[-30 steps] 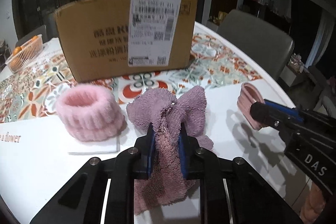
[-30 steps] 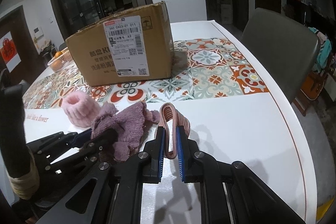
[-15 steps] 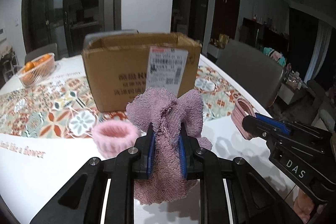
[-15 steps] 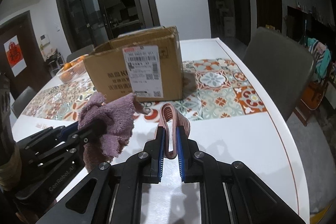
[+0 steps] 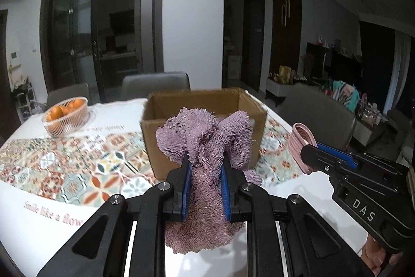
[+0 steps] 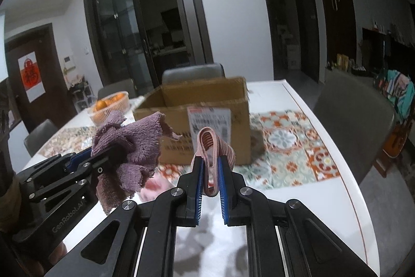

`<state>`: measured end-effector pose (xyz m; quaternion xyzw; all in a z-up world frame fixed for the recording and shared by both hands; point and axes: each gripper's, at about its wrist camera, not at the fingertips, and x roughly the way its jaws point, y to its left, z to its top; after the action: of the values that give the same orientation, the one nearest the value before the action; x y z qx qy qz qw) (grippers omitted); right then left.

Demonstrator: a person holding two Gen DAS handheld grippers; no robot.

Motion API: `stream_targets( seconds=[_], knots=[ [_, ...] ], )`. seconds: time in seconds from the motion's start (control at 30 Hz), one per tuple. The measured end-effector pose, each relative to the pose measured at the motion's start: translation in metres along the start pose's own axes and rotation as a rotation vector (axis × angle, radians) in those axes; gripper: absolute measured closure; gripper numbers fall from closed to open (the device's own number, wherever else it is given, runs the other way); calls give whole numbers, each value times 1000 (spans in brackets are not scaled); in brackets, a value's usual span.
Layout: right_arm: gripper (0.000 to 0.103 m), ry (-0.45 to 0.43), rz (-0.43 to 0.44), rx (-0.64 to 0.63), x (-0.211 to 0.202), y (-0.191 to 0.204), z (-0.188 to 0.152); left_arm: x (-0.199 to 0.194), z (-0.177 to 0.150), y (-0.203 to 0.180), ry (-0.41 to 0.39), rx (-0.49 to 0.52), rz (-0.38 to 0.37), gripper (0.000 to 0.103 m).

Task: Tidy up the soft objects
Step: 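Lift the mauve cloth and hair tie up and over the cardboard box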

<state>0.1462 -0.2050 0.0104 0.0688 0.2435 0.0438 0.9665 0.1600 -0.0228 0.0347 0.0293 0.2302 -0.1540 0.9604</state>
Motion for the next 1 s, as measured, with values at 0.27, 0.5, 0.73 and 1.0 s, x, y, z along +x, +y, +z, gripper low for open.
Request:
stream_targets(
  seconds=[0.27,0.5,0.73,1.0],
  knots=[
    [90,-71,23,-17,2,15,31,-4,27,18,-58,13,20,82],
    [90,-110,39,-36,10,23,54,4,51,29,-85,11,14,82],
    [90,-131,43,-52,25,26,75,18,69,36,-100,23,27,82],
    [90,-135,50,-50,49,23,90,40,85,37,-110,35,26,82]
  ],
)
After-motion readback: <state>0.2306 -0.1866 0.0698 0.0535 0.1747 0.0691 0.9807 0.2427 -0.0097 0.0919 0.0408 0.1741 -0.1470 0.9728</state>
